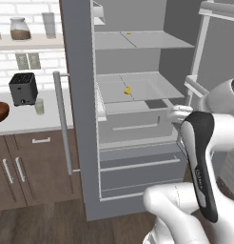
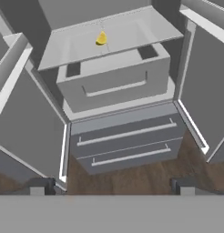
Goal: Grab a lemon wedge from the fridge and one ice cube from the ice bowl, and put them in the glass of lemonade.
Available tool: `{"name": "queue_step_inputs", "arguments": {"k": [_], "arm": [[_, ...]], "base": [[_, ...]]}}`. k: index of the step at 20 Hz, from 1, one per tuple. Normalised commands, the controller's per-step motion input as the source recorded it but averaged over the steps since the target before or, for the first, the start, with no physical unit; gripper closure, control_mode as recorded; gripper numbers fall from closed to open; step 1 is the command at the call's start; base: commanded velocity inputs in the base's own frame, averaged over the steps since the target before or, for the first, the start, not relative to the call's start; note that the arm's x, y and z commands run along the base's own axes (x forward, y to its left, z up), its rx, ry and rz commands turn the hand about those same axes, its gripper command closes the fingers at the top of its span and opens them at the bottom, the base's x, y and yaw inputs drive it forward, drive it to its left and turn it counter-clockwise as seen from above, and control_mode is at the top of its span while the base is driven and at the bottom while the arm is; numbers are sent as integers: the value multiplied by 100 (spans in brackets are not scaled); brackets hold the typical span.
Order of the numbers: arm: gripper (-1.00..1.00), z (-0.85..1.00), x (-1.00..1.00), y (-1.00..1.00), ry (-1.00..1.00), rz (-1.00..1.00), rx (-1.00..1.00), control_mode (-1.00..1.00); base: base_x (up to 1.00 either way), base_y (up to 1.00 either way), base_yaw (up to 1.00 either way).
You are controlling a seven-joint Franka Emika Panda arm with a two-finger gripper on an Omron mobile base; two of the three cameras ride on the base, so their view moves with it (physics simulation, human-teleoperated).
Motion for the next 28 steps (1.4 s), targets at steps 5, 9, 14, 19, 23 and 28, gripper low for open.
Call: {"name": "queue_step_inputs", "arguments": {"k": [5,9,14,19,23,28], "arm": [[-100,15,-14,-3,1,0,-18,-100],[-100,23,-45,-11,-3,1,0,-100],[-100,38,-41,-12,-2,3,0,-100],[-100,12,-16,2,-9,2,3,-100],[-100,0,0,0,-14,0,0,-100],[-100,0,0,0,-27,0,1,-100]], "base": [[0,0,0],[0,0,0],[0,0,0],[0,0,0],[0,0,0],[0,0,0]]}}
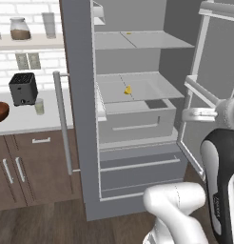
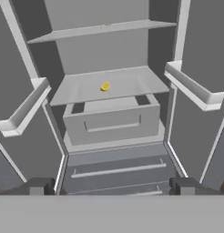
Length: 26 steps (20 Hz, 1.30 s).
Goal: Grab a lemon wedge from the fridge and one ice cube from the ice bowl, and put them in the glass of lemonade.
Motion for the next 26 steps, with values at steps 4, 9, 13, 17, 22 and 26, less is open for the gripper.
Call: {"name": "queue_step_inputs", "arguments": {"k": [4,9,13,17,22,26], "arm": [[-100,0,0,0,-6,0,0,-100],[-100,0,-3,0,0,0,0,-100],[-100,3,11,24,5,-2,-4,-100],[-100,0,0,0,0,0,0,100],[-100,0,0,0,0,0,0,100],[-100,0,0,0,0,0,0,100]], "base": [[0,0,0],[0,0,0],[0,0,0],[59,27,0],[79,10,0],[48,-21,7]]}}
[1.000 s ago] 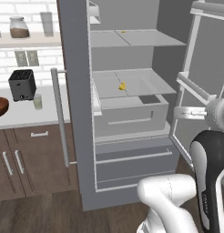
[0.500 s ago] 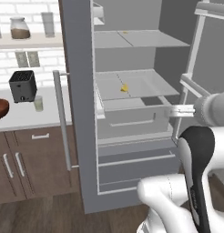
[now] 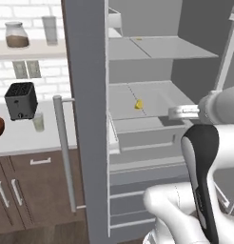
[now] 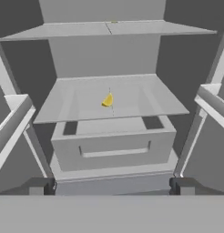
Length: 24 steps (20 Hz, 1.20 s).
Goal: Grab a lemon wedge from the fridge and one ice cube from the ice bowl, and put them in the glass of lemonade.
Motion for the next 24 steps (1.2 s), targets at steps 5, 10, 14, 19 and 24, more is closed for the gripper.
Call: {"name": "queue_step_inputs", "arguments": {"k": [5,10,14,19,24], "arm": [[-100,0,0,0,0,0,0,100],[-100,0,0,0,0,0,0,100],[-100,0,0,0,0,0,0,100],[-100,0,0,0,0,0,0,100],[-100,0,0,0,0,0,0,100]], "base": [[61,-2,6],[57,-24,15],[36,-24,10],[28,-25,5],[9,-43,1]]}}
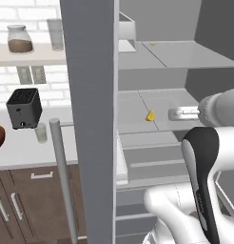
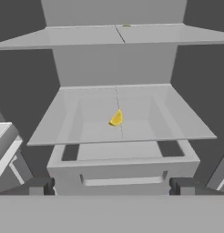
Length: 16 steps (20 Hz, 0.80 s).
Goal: Grab a lemon wedge from the fridge and one ice cube from the ice bowl, and put them in the glass of lemonade.
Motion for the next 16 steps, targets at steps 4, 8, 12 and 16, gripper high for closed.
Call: {"name": "queue_step_inputs", "arguments": {"k": [4,8,12,16], "arm": [[-100,0,0,0,0,0,0,100],[-100,0,0,0,0,0,0,100],[-100,0,0,0,0,0,0,100],[-100,0,0,0,0,0,0,100]], "base": [[-6,-13,-5],[-48,-1,-17],[-16,13,-23],[41,6,-3]]}}
